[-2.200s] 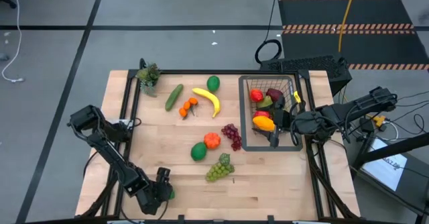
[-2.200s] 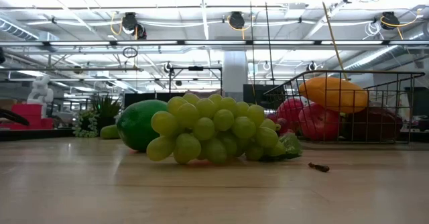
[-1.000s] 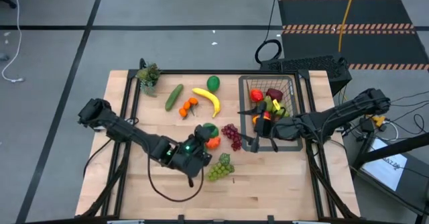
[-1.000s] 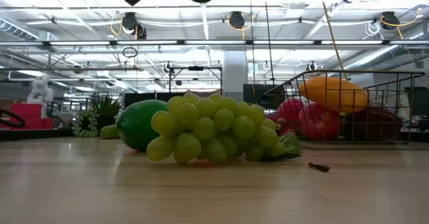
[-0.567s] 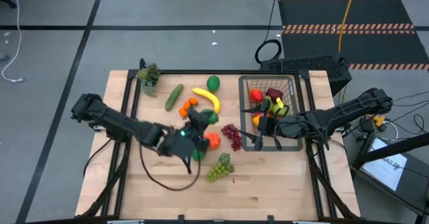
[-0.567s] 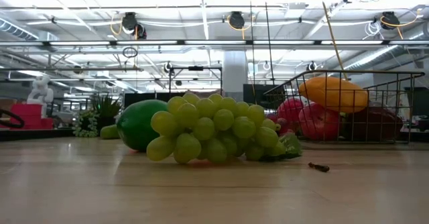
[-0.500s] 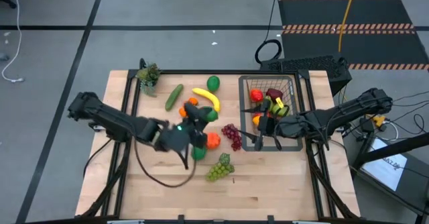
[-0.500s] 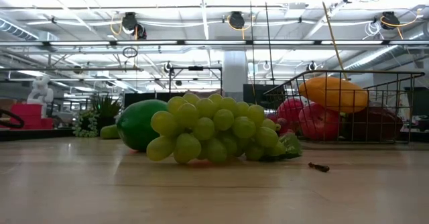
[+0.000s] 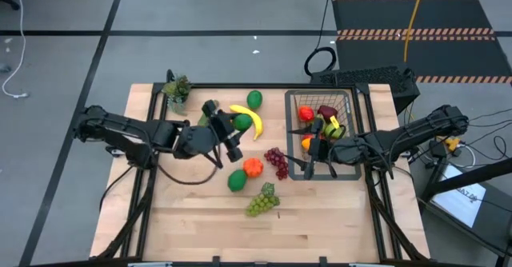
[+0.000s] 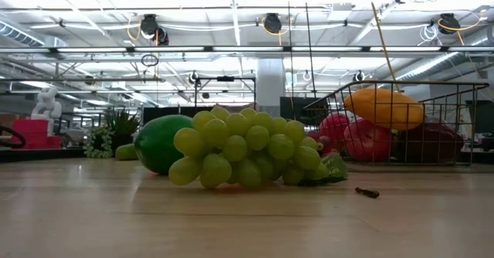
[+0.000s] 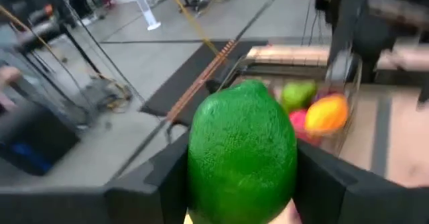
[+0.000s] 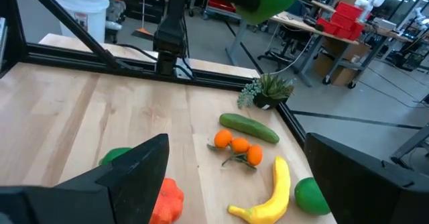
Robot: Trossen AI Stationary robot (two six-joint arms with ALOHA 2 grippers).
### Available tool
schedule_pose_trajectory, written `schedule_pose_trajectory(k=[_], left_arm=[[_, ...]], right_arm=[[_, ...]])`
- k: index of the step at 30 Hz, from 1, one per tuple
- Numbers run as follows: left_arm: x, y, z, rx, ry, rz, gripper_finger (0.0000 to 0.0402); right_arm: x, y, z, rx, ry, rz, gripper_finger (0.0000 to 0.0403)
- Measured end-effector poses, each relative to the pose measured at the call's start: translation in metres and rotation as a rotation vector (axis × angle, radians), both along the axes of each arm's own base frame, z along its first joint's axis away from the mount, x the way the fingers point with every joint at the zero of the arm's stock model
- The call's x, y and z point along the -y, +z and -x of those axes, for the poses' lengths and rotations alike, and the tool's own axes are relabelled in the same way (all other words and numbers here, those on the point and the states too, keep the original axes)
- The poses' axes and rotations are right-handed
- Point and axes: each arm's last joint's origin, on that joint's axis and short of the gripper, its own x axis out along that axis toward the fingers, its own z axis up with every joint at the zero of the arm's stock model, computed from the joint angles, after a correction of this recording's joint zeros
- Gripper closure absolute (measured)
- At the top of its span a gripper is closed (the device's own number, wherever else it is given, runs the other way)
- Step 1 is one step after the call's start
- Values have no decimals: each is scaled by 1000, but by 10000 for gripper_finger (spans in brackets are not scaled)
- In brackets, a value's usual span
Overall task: Build produce basket
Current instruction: Put the bottom left lime into the gold wire basket
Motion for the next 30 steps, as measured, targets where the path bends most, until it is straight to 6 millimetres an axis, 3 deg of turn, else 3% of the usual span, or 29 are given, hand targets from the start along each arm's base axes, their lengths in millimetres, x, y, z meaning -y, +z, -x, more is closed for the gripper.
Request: schedule_pose_trajectory(k=[16,24,30], left_arm=[[11,6,-4,208,-86,326,195],[16,11,-5,262,-110,354,195],[18,10,-5,180,-226,275,195]], right_arm=[[0,0,0,3,-2,-14,62],[-2,0,0,-1,11,-7,62],[-8,0,2,-17,51,55,62]])
